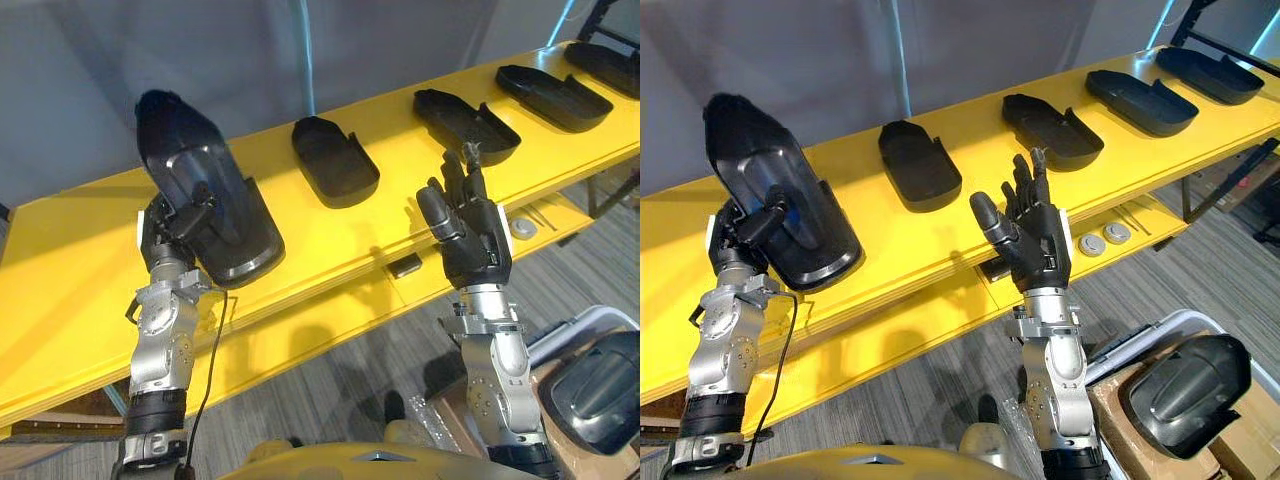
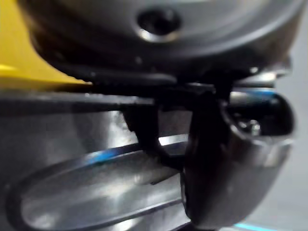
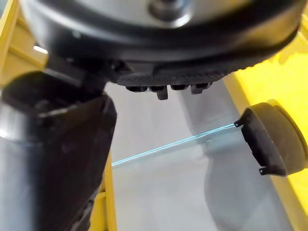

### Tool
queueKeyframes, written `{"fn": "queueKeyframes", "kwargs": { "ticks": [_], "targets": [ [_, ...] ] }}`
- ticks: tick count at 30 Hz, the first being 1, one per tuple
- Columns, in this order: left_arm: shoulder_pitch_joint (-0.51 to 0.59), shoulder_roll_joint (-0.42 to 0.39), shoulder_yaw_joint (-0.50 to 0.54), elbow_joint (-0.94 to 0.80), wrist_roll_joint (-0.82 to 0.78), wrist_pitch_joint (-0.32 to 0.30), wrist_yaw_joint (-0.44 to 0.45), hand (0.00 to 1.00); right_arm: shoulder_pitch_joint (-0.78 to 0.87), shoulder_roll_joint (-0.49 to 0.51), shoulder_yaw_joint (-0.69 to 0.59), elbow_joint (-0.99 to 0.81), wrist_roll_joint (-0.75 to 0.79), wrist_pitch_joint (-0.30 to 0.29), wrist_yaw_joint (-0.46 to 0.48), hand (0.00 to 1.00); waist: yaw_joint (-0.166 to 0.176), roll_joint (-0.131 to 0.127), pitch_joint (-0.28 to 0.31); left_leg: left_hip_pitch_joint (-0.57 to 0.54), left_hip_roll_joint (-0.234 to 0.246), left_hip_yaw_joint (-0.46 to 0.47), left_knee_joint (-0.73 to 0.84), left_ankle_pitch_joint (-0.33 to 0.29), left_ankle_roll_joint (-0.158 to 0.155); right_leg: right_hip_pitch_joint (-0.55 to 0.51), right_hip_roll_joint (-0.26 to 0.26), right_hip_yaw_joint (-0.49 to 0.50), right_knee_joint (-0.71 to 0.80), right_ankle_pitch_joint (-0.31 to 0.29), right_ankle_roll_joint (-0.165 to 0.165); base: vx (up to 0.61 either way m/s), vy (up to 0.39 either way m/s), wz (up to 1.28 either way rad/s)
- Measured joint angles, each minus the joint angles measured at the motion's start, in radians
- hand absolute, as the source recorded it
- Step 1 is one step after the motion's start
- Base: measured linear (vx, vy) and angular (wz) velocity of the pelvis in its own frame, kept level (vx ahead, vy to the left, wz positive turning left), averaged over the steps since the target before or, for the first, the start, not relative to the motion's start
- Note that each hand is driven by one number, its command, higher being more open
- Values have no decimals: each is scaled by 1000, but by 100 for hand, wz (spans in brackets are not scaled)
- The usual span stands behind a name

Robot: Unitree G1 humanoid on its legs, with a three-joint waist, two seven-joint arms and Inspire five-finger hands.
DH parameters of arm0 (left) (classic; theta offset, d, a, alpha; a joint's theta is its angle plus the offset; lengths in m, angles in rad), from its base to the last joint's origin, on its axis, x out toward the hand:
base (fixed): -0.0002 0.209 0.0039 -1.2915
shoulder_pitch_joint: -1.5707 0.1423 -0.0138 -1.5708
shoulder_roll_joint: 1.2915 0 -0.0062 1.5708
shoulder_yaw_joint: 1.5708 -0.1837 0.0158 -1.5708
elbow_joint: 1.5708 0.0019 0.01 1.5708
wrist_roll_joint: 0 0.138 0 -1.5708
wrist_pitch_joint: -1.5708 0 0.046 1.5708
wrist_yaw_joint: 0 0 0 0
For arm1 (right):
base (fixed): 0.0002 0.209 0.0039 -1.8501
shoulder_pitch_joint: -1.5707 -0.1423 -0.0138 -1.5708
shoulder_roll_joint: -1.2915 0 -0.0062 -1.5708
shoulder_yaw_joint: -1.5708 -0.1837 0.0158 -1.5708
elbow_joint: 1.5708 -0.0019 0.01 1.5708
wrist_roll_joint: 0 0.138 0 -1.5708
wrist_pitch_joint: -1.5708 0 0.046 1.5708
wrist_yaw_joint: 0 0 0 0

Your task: Walk over and take three plastic housings, then place them on the shelf

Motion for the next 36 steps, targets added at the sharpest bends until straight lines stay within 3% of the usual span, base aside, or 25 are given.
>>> {"fn": "queueKeyframes", "kwargs": {
  "ticks": [6,9,14,22,23,30,36],
  "targets": [
    [-118,135,24,167,-46,13,22,0,0,-29,49,10,0,28,63,100,-2,1,0,6,2,19,-3,1,-1,-9,5,19,-1,4,-3,-73,-34,-11],
    [-140,166,33,202,-63,33,15,0,-4,-56,90,10,13,31,112,100,-2,1,1,6,1,18,-8,4,-1,-11,5,18,-1,5,-3,-38,-23,0],
    [-200,168,38,275,-67,98,-48,0,-64,-78,186,11,47,55,193,100,-1,5,3,-10,-3,-17,-12,16,2,-6,-1,-16,-1,5,-3,-43,-26,20],
    [-265,174,-21,383,-55,171,-153,0,-190,-83,351,39,42,77,208,100,28,21,11,-25,-8,-82,-62,67,-4,-4,-7,-82,-7,-2,-13,-64,-45,25],
    [-273,174,-27,393,-55,175,-170,100,-202,-83,360,39,38,79,199,100,33,21,11,-36,-8,-91,-62,72,-6,-9,-7,-90,-7,-2,-13,-74,-55,24],
    [-311,204,-74,428,-15,181,-187,100,-234,-83,364,39,38,95,165,100,37,21,12,-46,-6,-99,-60,78,-9,-14,-6,-97,-2,2,-13,-26,-15,4],
    [-352,204,-78,476,-10,180,-117,100,-236,-84,367,39,38,97,161,100,28,20,17,-46,-1,-94,-57,80,-11,-17,-5,-91,-2,5,-16,-53,-21,-4]
  ]
}}
